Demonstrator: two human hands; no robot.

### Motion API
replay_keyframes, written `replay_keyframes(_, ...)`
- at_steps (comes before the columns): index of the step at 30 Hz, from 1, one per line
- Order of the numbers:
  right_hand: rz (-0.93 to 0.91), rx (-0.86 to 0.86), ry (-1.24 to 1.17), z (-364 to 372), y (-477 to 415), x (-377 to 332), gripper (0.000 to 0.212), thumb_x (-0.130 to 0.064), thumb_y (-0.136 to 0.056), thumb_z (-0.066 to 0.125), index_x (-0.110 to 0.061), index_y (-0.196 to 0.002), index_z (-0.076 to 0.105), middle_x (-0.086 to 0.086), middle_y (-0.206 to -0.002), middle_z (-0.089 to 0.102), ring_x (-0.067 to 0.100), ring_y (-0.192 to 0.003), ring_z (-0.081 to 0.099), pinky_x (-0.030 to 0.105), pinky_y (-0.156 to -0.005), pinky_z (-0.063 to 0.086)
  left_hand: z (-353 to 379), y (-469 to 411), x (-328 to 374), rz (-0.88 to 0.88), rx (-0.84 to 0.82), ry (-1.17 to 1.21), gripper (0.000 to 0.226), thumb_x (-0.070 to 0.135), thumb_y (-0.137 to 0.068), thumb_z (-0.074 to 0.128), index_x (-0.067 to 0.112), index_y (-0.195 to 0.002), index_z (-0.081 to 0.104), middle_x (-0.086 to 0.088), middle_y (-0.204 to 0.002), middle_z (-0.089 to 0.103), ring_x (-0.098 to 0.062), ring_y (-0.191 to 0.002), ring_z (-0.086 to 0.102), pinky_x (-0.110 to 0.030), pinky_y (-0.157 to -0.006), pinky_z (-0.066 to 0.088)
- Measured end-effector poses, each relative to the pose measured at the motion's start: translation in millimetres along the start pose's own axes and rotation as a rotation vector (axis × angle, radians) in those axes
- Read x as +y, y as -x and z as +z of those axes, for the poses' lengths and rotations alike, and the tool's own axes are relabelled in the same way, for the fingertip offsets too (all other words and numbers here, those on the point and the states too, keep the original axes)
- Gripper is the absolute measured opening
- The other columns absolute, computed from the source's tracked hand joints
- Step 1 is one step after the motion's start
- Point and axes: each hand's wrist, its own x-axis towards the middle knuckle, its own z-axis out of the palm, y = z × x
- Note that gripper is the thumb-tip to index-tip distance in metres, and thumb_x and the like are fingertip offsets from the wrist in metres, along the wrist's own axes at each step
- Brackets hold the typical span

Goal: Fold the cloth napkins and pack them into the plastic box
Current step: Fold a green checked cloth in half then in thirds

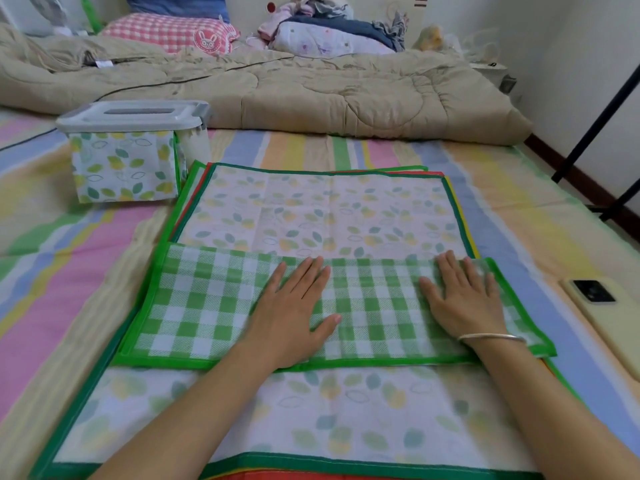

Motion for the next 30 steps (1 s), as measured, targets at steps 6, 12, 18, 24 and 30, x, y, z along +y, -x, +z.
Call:
replay_keyframes(6, -0.016, -0.013, 0.024, 1.9, -4.9, 5.0, 0.073, -0.068, -0.094, 0.014, -0.031, -0.156, -0.002, -0.014, -0.162, -0.012, 0.012, -0.149, -0.015, 0.043, -0.12, -0.012, 0.4, -0.7, -1.0, 0.001, 0.002, 0.003, 0.1, 0.076, -0.074, -0.029, 0.023, -0.157, -0.016, 0.008, -0.163, -0.025, -0.005, -0.147, -0.028, -0.045, -0.123, -0.009)
replay_keyframes(12, -0.045, -0.043, 0.094, -9.4, -3.2, 26.1, 0.081, -0.082, -0.083, 0.009, -0.043, -0.153, -0.004, -0.021, -0.159, -0.011, 0.025, -0.146, -0.026, 0.049, -0.117, -0.019, 1.3, -1.1, -2.2, 0.004, 0.007, 0.025, 0.099, 0.078, -0.076, -0.025, 0.024, -0.158, -0.012, 0.009, -0.163, -0.022, -0.004, -0.147, -0.026, -0.045, -0.123, -0.009)
replay_keyframes(18, 0.006, -0.031, 0.018, -25.1, 7.6, 13.7, 0.065, -0.061, -0.098, 0.013, -0.033, -0.156, 0.0, -0.006, -0.163, -0.009, 0.024, -0.147, -0.021, 0.05, -0.117, -0.017, 1.7, -2.2, -1.1, -0.003, 0.013, 0.03, 0.101, 0.078, -0.074, -0.027, 0.024, -0.157, -0.012, 0.009, -0.163, -0.021, -0.004, -0.147, -0.025, -0.045, -0.123, -0.009)
replay_keyframes(24, -0.355, 0.106, 0.028, -2.0, 33.9, -67.3, 0.073, -0.059, -0.087, -0.008, -0.032, -0.155, -0.001, -0.008, -0.162, -0.012, 0.019, -0.147, -0.022, 0.044, -0.117, -0.018, 0.1, -1.8, 0.8, -0.009, 0.015, 0.004, 0.091, 0.076, -0.083, -0.014, 0.023, -0.158, -0.011, 0.008, -0.164, -0.021, -0.005, -0.148, -0.025, -0.045, -0.123, -0.009)
replay_keyframes(30, -0.377, 0.054, 0.014, 33.2, 28.0, -82.7, 0.088, -0.057, -0.072, -0.018, -0.031, -0.155, -0.003, -0.01, -0.161, -0.016, 0.016, -0.148, -0.018, 0.044, -0.12, -0.013, -16.1, 5.2, -5.0, -0.064, 0.089, 0.445, 0.06, 0.046, -0.105, 0.027, 0.025, -0.16, 0.012, 0.02, -0.161, 0.004, 0.021, -0.136, -0.016, -0.019, -0.12, -0.009)
